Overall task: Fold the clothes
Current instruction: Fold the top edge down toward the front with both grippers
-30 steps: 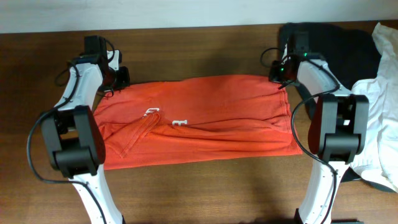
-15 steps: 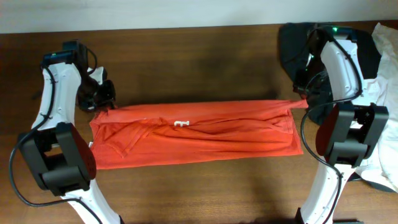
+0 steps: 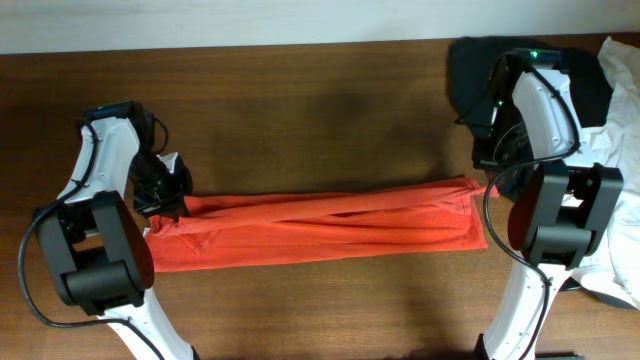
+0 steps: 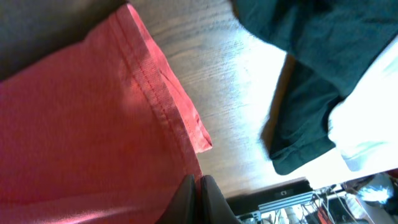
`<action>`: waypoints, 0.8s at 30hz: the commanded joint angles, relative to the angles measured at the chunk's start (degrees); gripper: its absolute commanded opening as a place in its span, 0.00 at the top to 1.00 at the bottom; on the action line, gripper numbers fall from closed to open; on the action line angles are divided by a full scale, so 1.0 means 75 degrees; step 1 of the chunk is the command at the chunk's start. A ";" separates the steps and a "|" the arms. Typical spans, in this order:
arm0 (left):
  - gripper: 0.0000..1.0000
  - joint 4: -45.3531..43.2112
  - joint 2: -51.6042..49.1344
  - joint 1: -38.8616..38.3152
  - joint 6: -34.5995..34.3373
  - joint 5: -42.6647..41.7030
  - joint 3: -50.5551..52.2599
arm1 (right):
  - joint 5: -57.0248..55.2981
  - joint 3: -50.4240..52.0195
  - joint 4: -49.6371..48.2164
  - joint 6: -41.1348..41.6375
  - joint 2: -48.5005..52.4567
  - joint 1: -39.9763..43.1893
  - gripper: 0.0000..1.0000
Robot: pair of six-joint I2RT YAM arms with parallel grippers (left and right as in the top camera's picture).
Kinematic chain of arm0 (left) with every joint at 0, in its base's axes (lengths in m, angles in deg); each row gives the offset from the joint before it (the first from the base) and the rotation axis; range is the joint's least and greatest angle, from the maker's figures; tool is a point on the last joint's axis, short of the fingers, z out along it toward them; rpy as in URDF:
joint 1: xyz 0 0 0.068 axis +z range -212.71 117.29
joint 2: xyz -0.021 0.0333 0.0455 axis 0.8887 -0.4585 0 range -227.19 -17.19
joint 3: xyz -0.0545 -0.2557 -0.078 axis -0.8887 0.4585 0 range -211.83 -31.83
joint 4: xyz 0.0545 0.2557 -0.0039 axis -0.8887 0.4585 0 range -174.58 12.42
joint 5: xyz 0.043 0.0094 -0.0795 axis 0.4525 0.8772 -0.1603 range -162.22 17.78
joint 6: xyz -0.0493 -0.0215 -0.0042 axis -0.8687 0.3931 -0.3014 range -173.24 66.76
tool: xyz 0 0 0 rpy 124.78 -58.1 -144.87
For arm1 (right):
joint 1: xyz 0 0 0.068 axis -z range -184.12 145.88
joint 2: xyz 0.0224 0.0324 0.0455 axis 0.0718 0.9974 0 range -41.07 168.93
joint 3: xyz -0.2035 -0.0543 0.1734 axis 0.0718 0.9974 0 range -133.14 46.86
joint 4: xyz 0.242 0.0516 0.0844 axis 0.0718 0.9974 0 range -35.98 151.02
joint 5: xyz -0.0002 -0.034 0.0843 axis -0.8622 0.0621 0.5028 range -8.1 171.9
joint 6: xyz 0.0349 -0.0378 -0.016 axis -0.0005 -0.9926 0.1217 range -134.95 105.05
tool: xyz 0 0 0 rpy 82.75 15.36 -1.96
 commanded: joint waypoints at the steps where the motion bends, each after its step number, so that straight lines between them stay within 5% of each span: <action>1: 1.00 0.0131 0.0216 0.0061 -0.0073 0.0259 0.0029 | 0.0122 0.0344 0.0140 -0.0289 -0.0172 -0.0047 0.96; 7: 0.85 0.0420 0.0216 0.0061 -0.0073 0.0708 0.0210 | 0.0009 0.0953 0.0192 -0.0402 -0.0172 -0.0134 0.80; 9: 0.65 0.0446 0.0216 0.0061 -0.0073 0.0845 0.0297 | -0.0038 0.1061 0.0192 -0.0402 -0.0172 -0.0090 0.30; 10: 0.62 0.0443 0.0216 0.0061 -0.0073 0.0839 0.0323 | -0.0067 0.1093 0.0189 -0.0402 -0.0172 -0.0055 0.20; 12: 0.53 0.0493 0.0216 0.0061 -0.0073 0.0854 0.0329 | -0.0079 0.1110 0.0178 -0.0405 -0.0172 0.0020 0.18; 18: 0.57 0.0577 0.0291 0.0061 -0.0070 0.0857 0.0128 | -0.0067 0.1119 -0.0268 -0.0635 -0.0172 0.0487 0.18; 24: 0.50 -0.0417 0.1396 0.0076 -0.0073 0.0819 -0.0592 | 0.1918 0.1122 -0.0761 -0.2716 -0.0172 0.1215 0.12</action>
